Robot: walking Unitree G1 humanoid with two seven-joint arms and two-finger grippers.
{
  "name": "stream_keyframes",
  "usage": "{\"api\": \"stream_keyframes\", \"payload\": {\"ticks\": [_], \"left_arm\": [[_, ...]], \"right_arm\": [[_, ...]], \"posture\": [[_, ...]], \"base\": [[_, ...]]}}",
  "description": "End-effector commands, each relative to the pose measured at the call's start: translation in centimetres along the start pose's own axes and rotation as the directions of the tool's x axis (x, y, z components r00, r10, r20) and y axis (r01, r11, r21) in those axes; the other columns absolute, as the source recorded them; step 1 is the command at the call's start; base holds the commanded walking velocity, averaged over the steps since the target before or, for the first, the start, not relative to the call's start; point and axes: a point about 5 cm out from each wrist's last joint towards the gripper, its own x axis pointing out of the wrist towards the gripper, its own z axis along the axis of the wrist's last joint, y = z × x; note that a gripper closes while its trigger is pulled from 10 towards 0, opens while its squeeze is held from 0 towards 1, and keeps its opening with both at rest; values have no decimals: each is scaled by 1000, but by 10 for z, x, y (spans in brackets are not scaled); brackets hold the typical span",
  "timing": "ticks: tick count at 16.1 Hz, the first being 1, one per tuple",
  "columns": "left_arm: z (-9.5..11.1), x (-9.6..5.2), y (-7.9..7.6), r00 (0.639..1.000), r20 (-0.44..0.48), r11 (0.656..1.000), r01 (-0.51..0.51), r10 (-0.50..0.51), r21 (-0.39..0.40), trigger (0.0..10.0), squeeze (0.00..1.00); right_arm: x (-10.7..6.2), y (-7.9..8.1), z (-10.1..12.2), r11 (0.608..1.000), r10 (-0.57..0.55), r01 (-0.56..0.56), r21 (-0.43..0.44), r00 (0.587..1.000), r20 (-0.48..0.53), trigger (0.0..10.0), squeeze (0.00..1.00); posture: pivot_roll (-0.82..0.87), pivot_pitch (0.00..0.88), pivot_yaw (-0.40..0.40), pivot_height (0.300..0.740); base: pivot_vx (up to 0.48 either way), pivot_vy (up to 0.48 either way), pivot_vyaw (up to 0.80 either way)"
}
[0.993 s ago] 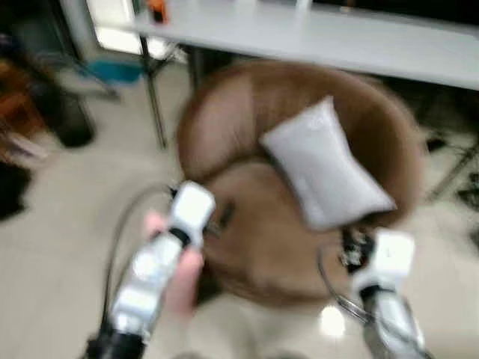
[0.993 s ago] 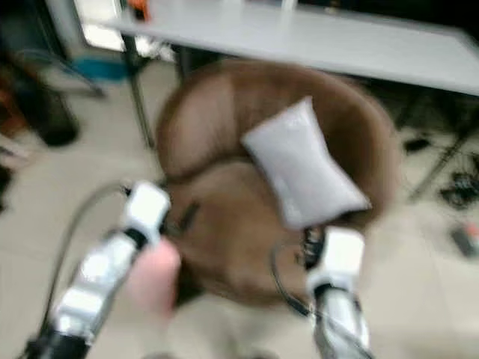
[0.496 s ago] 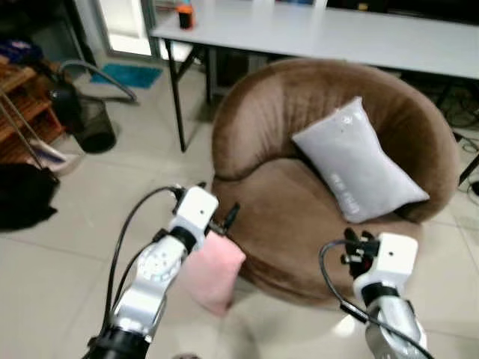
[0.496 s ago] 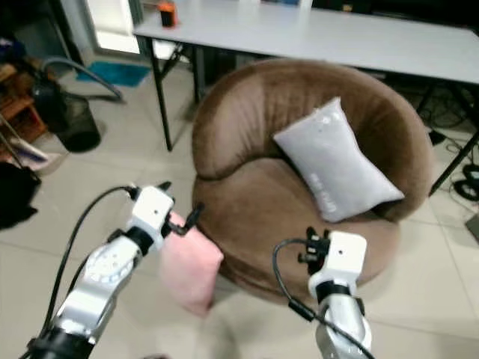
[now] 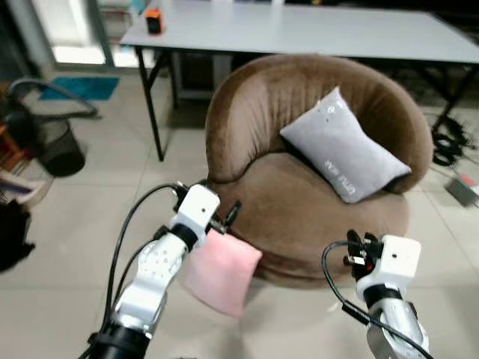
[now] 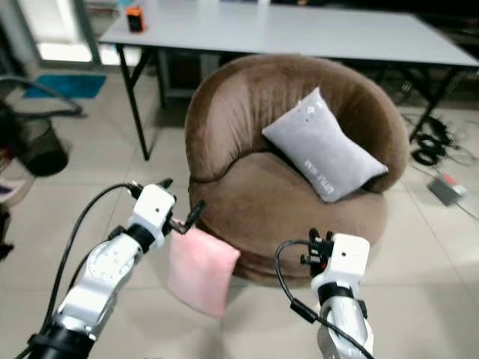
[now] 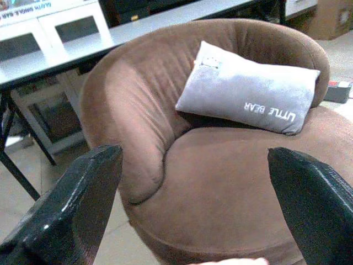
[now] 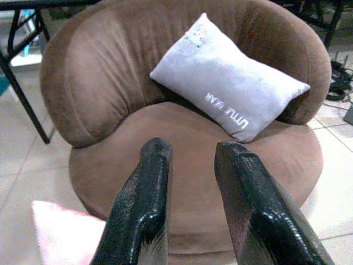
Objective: Move the pillow to the sofa from floor
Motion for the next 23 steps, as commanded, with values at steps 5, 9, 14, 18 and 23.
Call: {"api": "stream_keyframes", "payload": {"ticks": [5,9,14,18,23], "left_arm": [[-1,2,3,1000,-6,1000,2,-2,11,10000,0],[-1,3,1,1000,-4,1000,12,-12,15,10000,0],[-2,3,1,1000,-5,1000,16,-16,19,10000,0],[-2,4,2,1000,-2,999,24,-24,29,10000,0],[-1,10,9,999,-9,998,52,-52,28,10000,0]], "right_arm": [[0,2,0,1000,-5,5,25,1000,0,10000,0],[0,2,0,1000,-7,7,25,1000,-1,10000,0],[1,2,-2,1000,-9,9,25,1000,-8,10000,0],[0,1,-6,999,-19,19,28,1000,-17,10000,0],[-4,1,-19,992,11,-12,-122,1000,-9,10000,0]], "posture": [[-11,30,-36,740],[-12,26,-33,740],[-11,21,-31,740],[-10,17,-26,740],[5,15,53,740]], "base": [[0,431,-800],[0,430,-800],[0,433,-800],[0,431,-800],[0,430,-800]]}}
